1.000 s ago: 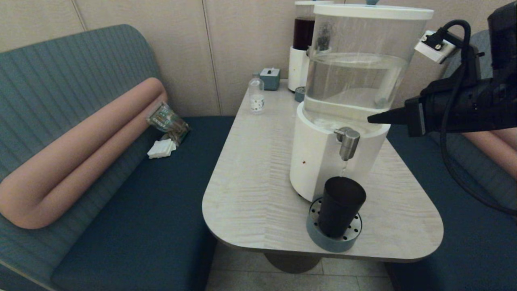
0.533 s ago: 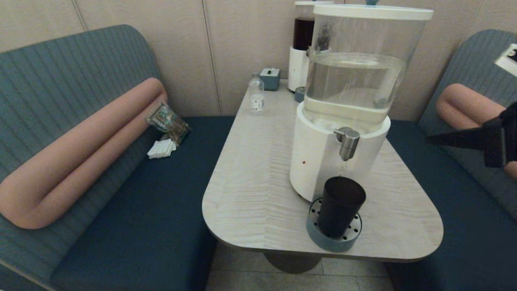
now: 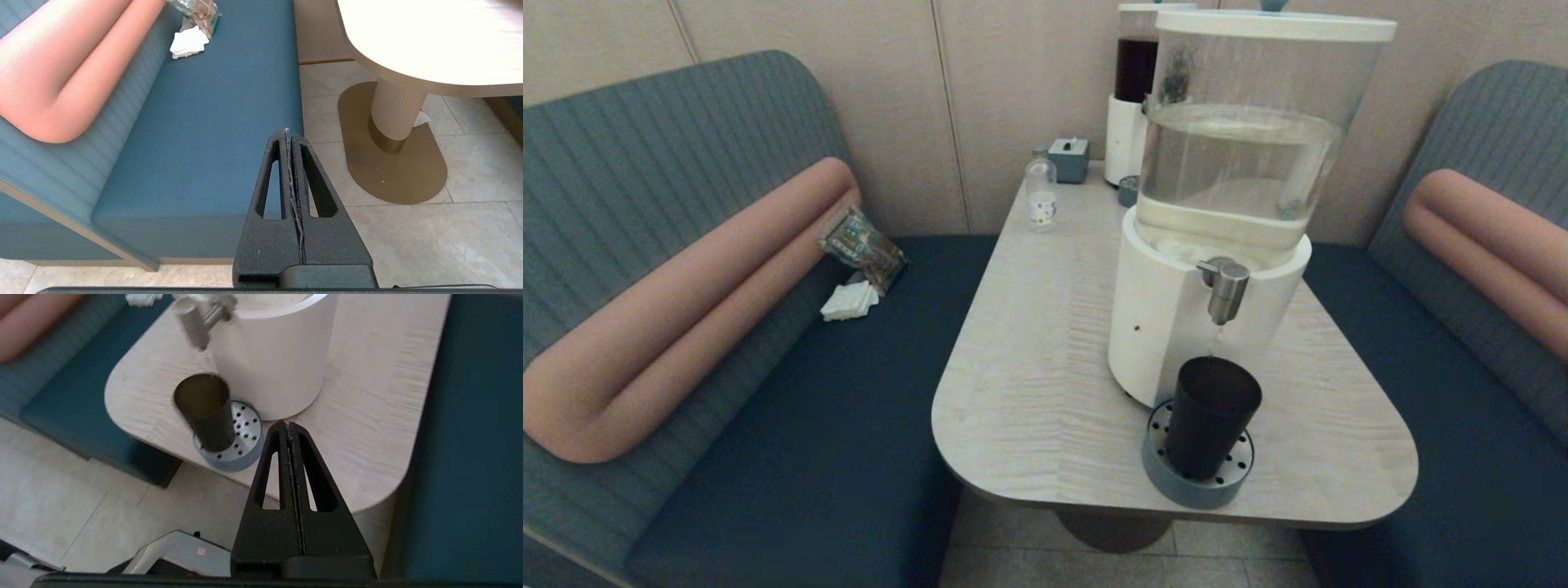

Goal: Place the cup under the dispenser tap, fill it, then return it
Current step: Turn off the faucet

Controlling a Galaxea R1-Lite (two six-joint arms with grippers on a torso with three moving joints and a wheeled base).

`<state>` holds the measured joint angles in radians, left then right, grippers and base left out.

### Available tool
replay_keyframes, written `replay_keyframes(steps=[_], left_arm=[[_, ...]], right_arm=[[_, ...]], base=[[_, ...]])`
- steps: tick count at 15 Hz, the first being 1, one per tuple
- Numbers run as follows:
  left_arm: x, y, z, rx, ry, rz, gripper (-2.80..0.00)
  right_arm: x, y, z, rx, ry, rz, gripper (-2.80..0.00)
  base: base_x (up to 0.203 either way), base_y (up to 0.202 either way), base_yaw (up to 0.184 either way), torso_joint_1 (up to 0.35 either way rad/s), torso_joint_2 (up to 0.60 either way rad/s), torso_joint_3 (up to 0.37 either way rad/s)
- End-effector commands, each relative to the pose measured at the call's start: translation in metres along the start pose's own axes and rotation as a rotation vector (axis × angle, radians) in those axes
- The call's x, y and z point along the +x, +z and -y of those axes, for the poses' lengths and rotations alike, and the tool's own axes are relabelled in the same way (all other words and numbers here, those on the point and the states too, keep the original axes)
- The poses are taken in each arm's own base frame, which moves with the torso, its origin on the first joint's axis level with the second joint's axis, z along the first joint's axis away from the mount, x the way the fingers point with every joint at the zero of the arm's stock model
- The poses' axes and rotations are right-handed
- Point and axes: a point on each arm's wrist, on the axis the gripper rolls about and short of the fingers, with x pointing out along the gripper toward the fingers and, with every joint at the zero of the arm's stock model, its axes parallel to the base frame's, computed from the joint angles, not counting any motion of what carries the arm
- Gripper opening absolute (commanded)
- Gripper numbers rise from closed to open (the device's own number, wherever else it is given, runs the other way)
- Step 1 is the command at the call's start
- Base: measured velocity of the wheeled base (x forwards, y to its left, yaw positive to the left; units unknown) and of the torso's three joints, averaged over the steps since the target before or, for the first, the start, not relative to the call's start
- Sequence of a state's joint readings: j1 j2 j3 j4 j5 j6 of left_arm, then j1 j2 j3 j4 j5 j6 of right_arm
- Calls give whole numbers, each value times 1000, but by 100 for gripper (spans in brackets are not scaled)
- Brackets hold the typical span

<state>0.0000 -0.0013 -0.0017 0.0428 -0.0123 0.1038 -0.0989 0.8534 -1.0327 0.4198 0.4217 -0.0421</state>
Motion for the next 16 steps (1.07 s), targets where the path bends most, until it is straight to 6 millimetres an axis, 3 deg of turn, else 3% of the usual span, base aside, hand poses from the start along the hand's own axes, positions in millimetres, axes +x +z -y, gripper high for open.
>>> replay_keyframes(steps=[1,9,16], left_arm=[[0,0,0,0,0,-2,-280],[0,0,0,0,0,-2,-280],[0,0,0,0,0,-2,-280]], right_arm=[[-41,-23,-20,-42,-9,100,-280],[-85,-94,-40,-78,35,152,-280],[-84,-147,-36,-122,-48,220,-280]], base=[[0,0,0,0,0,0],[0,0,0,0,0,0],[0,0,0,0,0,0]])
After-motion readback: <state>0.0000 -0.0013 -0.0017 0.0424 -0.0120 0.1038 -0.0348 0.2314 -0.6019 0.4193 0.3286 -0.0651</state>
